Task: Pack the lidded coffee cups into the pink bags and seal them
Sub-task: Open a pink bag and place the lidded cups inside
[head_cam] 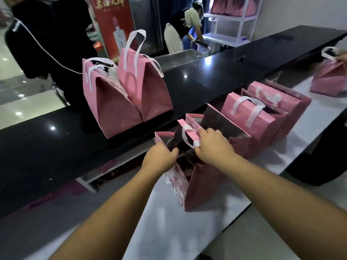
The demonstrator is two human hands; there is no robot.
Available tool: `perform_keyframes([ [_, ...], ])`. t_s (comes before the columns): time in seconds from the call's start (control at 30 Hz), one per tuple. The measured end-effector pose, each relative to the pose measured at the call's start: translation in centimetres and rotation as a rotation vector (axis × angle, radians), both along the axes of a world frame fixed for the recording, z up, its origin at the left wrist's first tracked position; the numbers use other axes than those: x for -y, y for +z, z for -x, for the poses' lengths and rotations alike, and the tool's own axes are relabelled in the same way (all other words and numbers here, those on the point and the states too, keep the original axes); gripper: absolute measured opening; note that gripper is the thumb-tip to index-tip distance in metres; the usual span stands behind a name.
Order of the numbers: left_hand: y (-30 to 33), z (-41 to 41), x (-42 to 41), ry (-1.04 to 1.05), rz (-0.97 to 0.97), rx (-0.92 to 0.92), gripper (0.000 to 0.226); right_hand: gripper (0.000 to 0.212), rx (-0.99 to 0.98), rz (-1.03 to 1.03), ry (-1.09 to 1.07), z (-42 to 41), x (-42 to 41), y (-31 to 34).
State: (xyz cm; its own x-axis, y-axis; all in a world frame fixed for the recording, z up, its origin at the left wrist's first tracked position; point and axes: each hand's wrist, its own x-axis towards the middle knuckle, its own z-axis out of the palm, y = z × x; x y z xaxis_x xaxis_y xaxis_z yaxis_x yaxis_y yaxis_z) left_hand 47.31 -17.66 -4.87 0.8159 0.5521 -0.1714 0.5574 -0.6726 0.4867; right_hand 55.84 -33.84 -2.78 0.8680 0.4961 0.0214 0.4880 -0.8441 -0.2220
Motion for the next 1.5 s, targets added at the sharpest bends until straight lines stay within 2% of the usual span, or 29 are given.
perform_keyframes([
  [0.07,0.0,-0.7,-0.1,0.033,0.015,-0.022,0.044,0.045,-0.002,0.03,0.091,-1.3,-0.3,-0.3],
  [0.13,-0.1,-1.2,0.0,0.062,0.042,-0.056,0.027,0.045,0.02,0.064,0.185,-2.1,-0.8,-0.7],
  [0.27,-0.7,-1.4,0.4,0.153,0.082,-0.118,0.013,0.063,-0.006,0.139,0.281,-3.0,-1.8,-1.5],
  [0.33,-0.8,-1.2,0.6,0.201,0.098,-0.143,0.007,0.057,-0.047,0.109,0.286,-3.6,-2.1,-1.6],
  [0.4,-0.8,-1.0,0.7,0.257,0.121,-0.153,0.011,0.043,-0.098,0.087,0.289,-4.4,-2.4,-1.3],
  [0.5,-0.6,0.1,0.6,0.325,0.144,-0.142,0.016,0.005,-0.108,0.064,0.307,-5.5,-2.6,-0.3],
  [0.57,-0.4,1.3,0.6,0.375,0.156,-0.119,0.017,0.019,-0.159,0.038,0.296,-6.0,-2.9,0.1],
  [0.67,0.0,3.9,0.2,0.469,0.162,-0.08,0.018,0.014,-0.234,-0.028,0.33,-5.9,-3.7,-0.1],
  [0.8,0.7,10.0,0.0,0.624,0.148,-0.021,0.026,0.028,-0.361,-0.105,0.472,-2.9,-5.6,-0.3],
  [0.97,1.4,20.3,0.9,0.822,0.151,0.033,0.033,0.047,-0.597,-0.242,0.612,5.6,-8.5,0.1],
  [1.13,2.3,32.7,3.3,1.033,0.182,0.15,0.031,0.046,-0.691,-0.213,0.769,17.2,-10.6,0.7],
  [1.33,1.5,50.6,8.1,1.278,0.141,0.214,0.022,0.038,-0.492,-0.099,1.076,34.6,-11.0,1.1],
  [1.5,1.3,64.2,14.0,1.467,0.117,0.268,0.026,0.052,-0.429,-0.11,1.243,49.5,-10.1,1.2],
])
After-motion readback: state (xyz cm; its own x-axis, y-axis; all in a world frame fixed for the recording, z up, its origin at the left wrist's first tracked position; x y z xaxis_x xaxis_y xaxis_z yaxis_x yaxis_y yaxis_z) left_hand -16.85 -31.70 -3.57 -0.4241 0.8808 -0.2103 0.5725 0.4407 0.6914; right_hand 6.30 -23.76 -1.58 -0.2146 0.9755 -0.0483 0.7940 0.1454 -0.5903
